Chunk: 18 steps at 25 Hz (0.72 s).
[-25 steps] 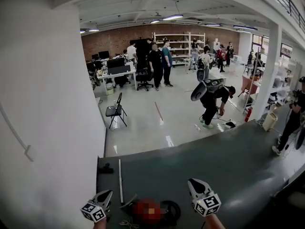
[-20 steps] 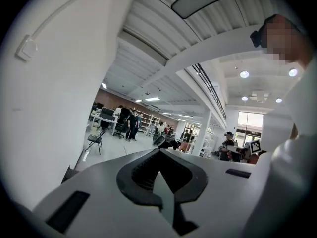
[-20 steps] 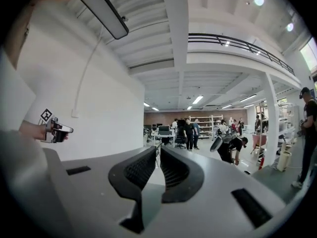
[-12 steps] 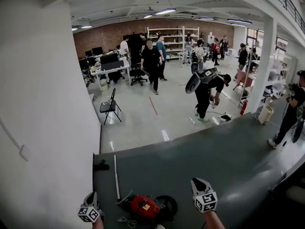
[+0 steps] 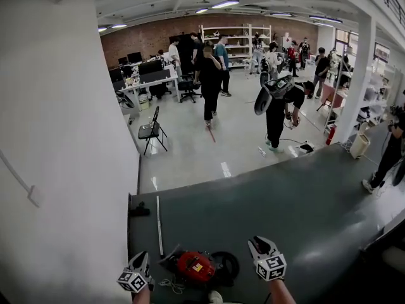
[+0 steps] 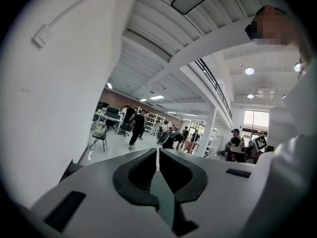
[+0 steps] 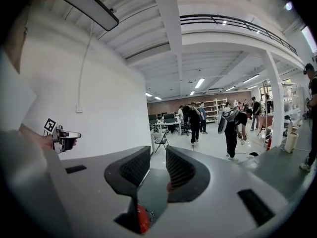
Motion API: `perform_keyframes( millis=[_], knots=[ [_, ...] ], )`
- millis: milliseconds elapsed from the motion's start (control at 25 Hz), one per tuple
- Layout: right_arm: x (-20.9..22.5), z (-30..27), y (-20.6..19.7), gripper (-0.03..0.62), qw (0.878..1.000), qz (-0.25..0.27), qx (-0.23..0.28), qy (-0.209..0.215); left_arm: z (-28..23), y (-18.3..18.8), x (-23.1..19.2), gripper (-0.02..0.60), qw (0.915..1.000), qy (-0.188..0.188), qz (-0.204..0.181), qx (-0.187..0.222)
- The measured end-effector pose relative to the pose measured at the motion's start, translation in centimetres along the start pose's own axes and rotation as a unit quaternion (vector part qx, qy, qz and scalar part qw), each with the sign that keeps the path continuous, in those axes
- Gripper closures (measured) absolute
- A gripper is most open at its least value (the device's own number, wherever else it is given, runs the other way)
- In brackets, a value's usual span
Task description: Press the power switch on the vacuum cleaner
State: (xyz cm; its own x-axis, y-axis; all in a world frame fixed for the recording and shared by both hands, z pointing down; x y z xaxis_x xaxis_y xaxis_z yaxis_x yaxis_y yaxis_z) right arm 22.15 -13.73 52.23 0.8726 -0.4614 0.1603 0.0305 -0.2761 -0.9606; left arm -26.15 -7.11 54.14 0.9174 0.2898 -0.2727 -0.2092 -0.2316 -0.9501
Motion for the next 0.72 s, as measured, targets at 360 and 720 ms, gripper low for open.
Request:
perform_keyframes(
  millis=[360,720],
  knots=[
    [-4.0,-3.5,-0.8,0.51,0.999,0.001,-0.013,0.053,-2.3,-0.9,2.4,0.577,0.9991,-0.039,-0.002,-0.019],
    [-8.3,-6.3,0.1,0.51,0.996,-0.005,-0.015,0.09,-4.8,-1.0,4.7,0.577,0.9956,-0.079,-0.015,-0.048]
  ],
)
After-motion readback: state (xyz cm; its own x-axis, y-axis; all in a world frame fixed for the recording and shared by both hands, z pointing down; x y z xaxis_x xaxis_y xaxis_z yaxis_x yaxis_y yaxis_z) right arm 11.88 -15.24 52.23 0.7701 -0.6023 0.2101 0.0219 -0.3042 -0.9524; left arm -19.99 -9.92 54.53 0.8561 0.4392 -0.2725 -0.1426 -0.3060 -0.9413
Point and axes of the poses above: the fingertips, and each gripper's own axes: z backward along the fingers, x to its right, y out of its top, the point moved 6 cm from there along z, backward along the fingers, and after that the axes turned 3 degrees about -z, right-handed, at the moved point
